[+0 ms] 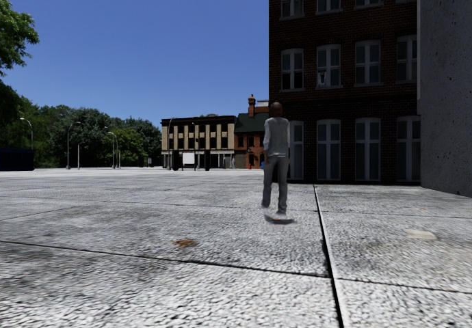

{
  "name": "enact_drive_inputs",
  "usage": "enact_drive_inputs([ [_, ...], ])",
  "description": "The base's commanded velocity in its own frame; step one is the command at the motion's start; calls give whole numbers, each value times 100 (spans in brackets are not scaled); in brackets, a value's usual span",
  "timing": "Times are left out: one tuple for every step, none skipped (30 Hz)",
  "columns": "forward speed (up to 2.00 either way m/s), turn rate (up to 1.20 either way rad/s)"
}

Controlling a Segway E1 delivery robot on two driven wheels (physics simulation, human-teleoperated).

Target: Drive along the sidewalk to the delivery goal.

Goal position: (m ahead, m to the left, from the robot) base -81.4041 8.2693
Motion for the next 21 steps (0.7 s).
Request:
enact_drive_inputs([
  [0, 0],
  [0, 0],
  [0, 0],
  [0, 0],
  [0, 0],
  [0, 0],
  [0, 0],
  [0, 0],
  [0, 0],
  [0, 0],
  [0, 0],
  [0, 0],
  [0, 0],
  [0, 0],
  [0, 0],
  [0, 0],
  [0, 0],
  [0, 0],
  [0, 0],
  [0, 0],
  [0, 0],
])
